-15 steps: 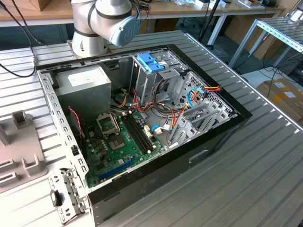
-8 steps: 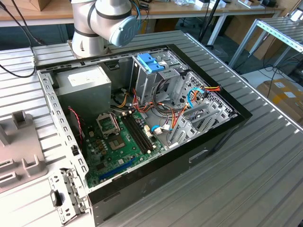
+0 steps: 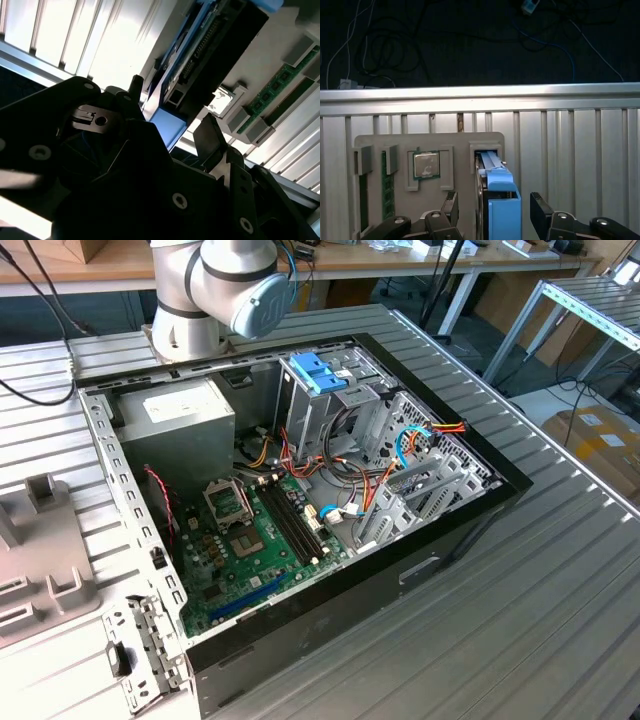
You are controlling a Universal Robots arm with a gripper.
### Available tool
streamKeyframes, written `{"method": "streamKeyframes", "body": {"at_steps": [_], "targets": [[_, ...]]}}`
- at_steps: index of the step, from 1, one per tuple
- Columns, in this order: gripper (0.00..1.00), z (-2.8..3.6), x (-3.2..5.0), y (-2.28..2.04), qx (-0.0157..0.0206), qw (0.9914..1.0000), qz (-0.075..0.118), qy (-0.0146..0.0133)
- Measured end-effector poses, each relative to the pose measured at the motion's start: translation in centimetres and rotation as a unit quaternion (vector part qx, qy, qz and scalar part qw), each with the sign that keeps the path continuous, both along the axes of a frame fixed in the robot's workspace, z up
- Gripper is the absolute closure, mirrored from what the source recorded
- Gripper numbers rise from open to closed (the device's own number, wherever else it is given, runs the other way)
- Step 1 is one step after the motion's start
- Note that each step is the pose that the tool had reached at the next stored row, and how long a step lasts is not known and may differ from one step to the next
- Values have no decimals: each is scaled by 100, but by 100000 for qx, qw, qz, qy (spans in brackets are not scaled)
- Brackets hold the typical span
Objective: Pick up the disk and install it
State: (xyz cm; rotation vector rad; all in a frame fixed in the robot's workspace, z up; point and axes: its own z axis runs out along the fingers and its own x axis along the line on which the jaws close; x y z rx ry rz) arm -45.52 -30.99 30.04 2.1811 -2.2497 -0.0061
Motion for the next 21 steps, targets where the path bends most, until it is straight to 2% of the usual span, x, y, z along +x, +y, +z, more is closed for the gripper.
{"method": "streamKeyframes", "body": {"at_steps": [7,15,21], "targets": [[32,-41,-33,49,-5,100000,17,13],[32,-105,-46,50,-3,100000,84,8],[32,-110,-46,50,-4,100000,89,7]]}}
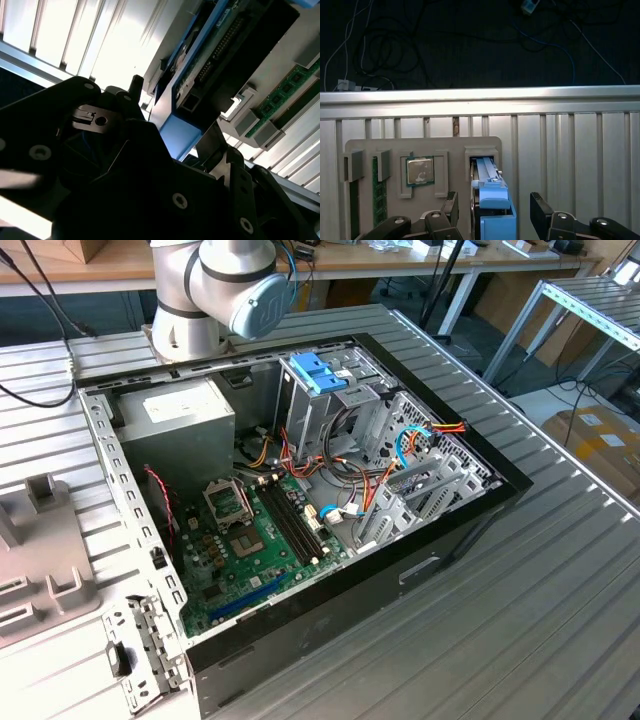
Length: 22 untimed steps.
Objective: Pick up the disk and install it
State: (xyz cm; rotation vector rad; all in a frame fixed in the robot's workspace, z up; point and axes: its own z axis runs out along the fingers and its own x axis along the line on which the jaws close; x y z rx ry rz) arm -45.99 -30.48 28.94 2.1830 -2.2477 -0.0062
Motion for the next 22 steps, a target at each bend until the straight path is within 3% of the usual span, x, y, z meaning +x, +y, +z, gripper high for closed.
{"method": "streamKeyframes", "body": {"at_steps": [3,5,6,7,8,22], "targets": [[34,0,0,0,1,100000,-3,2],[47,-1,0,0,1,100000,0,-1],[47,-1,0,0,-1,100000,0,1],[59,-1,0,0,-1,100000,0,-1],[63,-1,0,0,0,100000,0,0],[63,4,0,0,6,100000,-1,-17]]}}
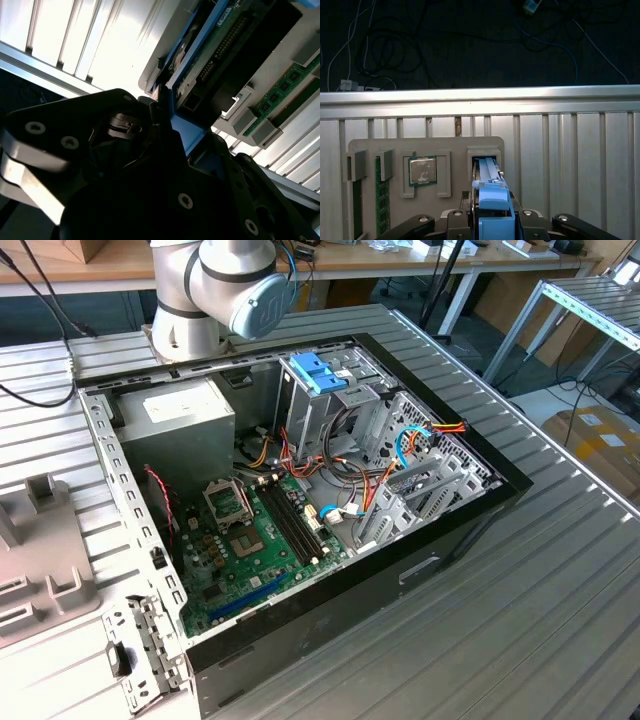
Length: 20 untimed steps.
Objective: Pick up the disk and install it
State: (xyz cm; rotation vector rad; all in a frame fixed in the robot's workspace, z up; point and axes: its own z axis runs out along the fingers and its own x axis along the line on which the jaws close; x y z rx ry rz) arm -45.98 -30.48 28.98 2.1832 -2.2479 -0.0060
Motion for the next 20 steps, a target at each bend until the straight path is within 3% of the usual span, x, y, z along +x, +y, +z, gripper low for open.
{"method": "streamKeyframes", "body": {"at_steps": [20], "targets": [[63,139,0,0,-3,100000,-1,14]]}}
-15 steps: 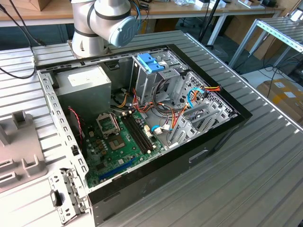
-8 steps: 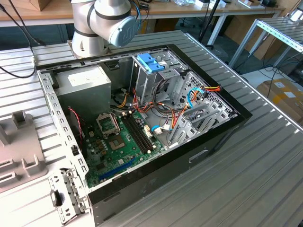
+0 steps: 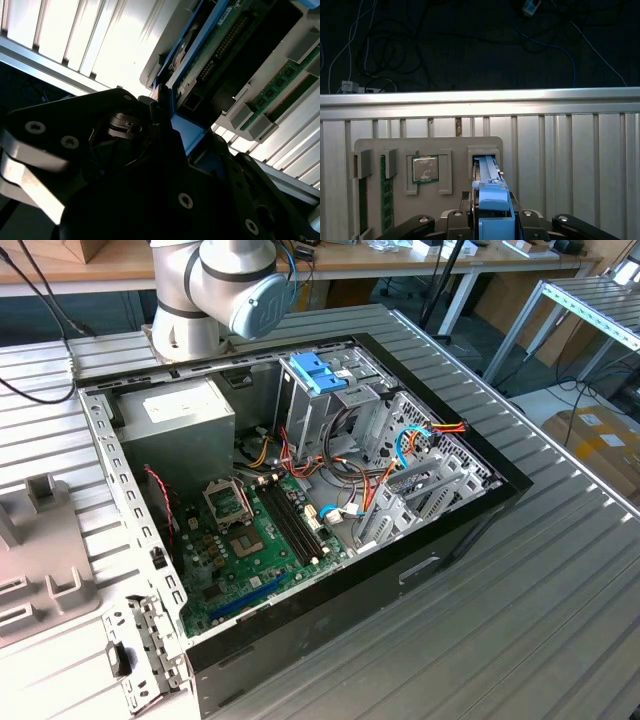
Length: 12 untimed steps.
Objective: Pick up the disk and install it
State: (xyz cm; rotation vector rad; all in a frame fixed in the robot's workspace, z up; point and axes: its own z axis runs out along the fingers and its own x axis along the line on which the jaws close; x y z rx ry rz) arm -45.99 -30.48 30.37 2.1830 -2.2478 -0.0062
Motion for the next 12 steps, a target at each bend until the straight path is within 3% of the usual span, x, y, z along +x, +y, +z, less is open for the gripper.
{"method": "streamKeyframes", "body": {"at_steps": [12], "targets": [[63,97,0,0,3,100000,0,4]]}}
